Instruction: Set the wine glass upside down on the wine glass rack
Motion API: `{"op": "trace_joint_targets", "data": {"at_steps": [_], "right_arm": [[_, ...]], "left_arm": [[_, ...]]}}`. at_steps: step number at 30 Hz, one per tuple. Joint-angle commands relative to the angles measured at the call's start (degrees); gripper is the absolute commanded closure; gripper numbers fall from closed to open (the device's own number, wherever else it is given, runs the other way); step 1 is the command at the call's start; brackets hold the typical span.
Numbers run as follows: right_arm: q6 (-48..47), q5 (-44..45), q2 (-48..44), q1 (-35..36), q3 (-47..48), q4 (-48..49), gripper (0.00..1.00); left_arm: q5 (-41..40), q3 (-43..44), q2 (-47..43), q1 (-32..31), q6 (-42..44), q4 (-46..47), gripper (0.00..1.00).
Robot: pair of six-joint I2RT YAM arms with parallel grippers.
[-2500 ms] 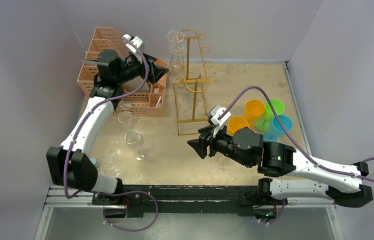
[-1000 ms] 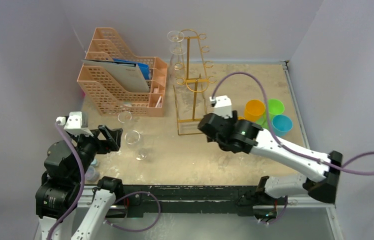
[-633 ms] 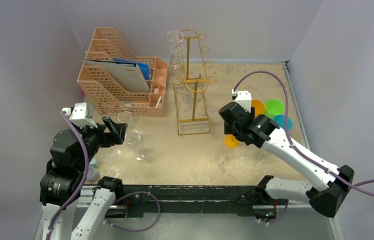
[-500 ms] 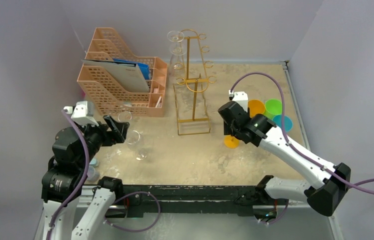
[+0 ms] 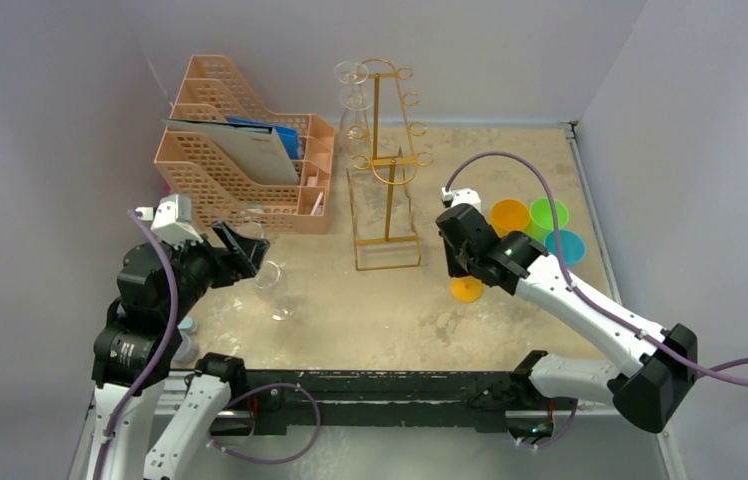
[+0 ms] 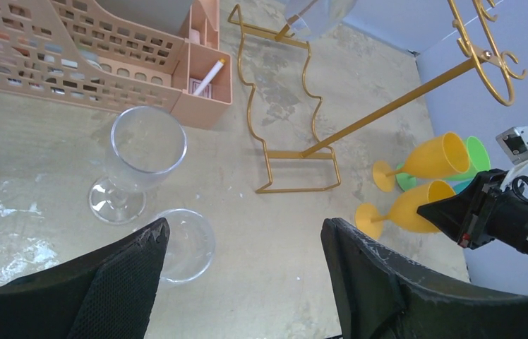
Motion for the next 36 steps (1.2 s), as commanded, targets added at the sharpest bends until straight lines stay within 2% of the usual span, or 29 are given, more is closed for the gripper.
{"op": "trace_joint_targets", "data": {"at_steps": [1,3,13,18,22,27,36], "right_arm": [[-5.5,-5.4,-1.1,-0.2,1.3,1.2,0.97],[-6.5,-7.7,-1.4,-0.3,1.4,1.1,1.00],[-8.9,-19.0,-7.1,1.0,3.9,2.0,1.00],[-12.8,-18.3,-9.5,9.6,5.0,6.9,1.00],[-13.8,-22.3,-9.1,12.9,6.6,11.8,1.00],[-14.3,-29.6,-9.0,15.1,8.9,18.7,1.00],[-17.5,-36.2,-6.0,18.2,15.5,26.5,1.00]], "left_arm": [[0.9,-1.0,0.5,0.2,-4.5,2.0,0.23],[0.6,-1.1,0.3,0.2,-5.7,2.0,0.23],[-1.0,0.9,0.3,0.2,-14.4,-3.2,0.24],[-0.8,2.9,-0.4,0.2,-21.4,-6.2,0.16],[-1.7,3.3,-2.3,0.2,-26.9,-7.9,0.13],[-5.8,4.4,-4.9,0.2,-35.1,-13.4,0.14],[-7.5,6.6,-8.0,0.2,-39.2,-11.5,0.18]]}}
